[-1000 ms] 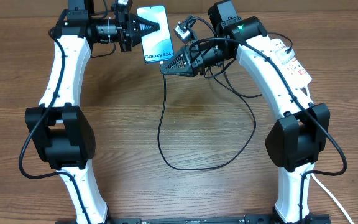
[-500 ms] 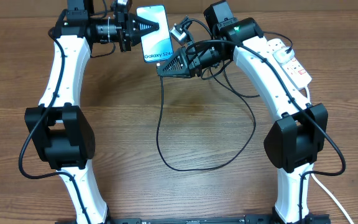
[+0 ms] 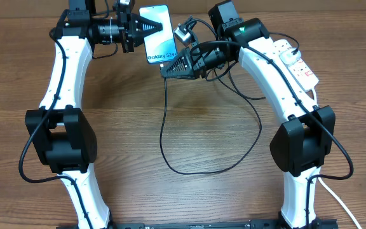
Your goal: Plug charger to phone and switch on socket
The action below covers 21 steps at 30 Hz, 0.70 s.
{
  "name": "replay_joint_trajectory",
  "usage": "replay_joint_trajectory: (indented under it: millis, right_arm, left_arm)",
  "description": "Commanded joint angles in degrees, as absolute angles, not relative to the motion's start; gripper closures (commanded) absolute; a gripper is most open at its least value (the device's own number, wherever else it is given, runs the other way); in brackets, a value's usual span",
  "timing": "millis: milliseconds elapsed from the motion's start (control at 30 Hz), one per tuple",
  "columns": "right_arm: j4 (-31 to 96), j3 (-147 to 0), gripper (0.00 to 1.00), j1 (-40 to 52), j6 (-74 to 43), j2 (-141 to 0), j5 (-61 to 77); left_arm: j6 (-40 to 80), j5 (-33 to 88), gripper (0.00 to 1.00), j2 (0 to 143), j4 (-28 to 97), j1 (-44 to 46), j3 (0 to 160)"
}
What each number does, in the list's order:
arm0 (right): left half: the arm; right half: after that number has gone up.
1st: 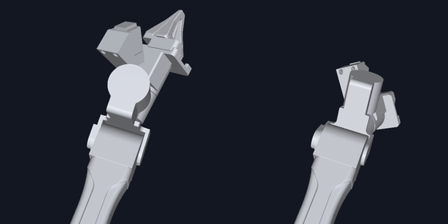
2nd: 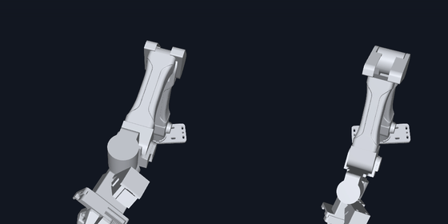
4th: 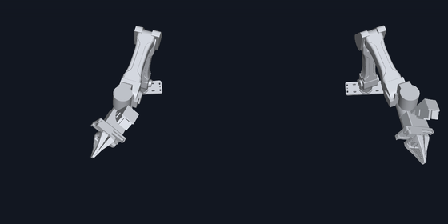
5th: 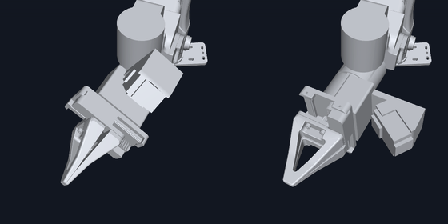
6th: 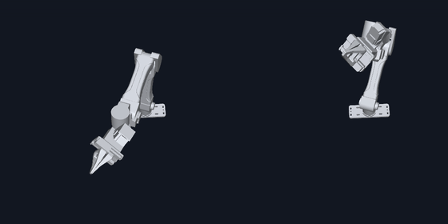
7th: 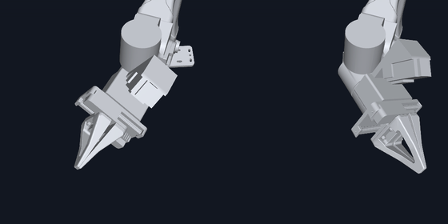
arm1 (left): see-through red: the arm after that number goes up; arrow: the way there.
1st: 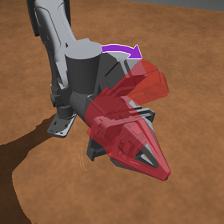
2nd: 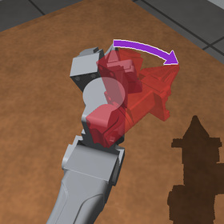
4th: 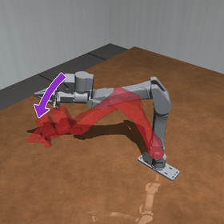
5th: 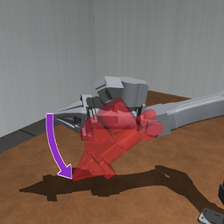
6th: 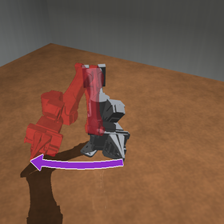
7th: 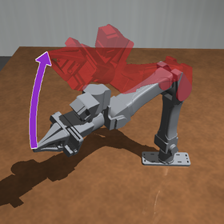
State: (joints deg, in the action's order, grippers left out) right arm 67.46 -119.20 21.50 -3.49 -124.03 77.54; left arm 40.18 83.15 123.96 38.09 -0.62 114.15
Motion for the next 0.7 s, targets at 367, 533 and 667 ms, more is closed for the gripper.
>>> replay_joint_trajectory:
  millis: [367,533,667]
  right_arm:
    - [66.8,-120.8,0.96,20.7,-3.2,-122.4,78.5]
    - [67.2,-120.8,0.96,20.7,-3.2,-122.4,78.5]
    - [67.2,-120.8,0.96,20.7,-3.2,-122.4,78.5]
  left_arm:
    - [40.6,87.0,0.96,121.6,38.3,0.7,115.7]
    - [41.8,87.0,0.96,121.6,38.3,0.7,115.7]
    - [41.9,87.1,0.96,121.6,38.3,0.7,115.7]
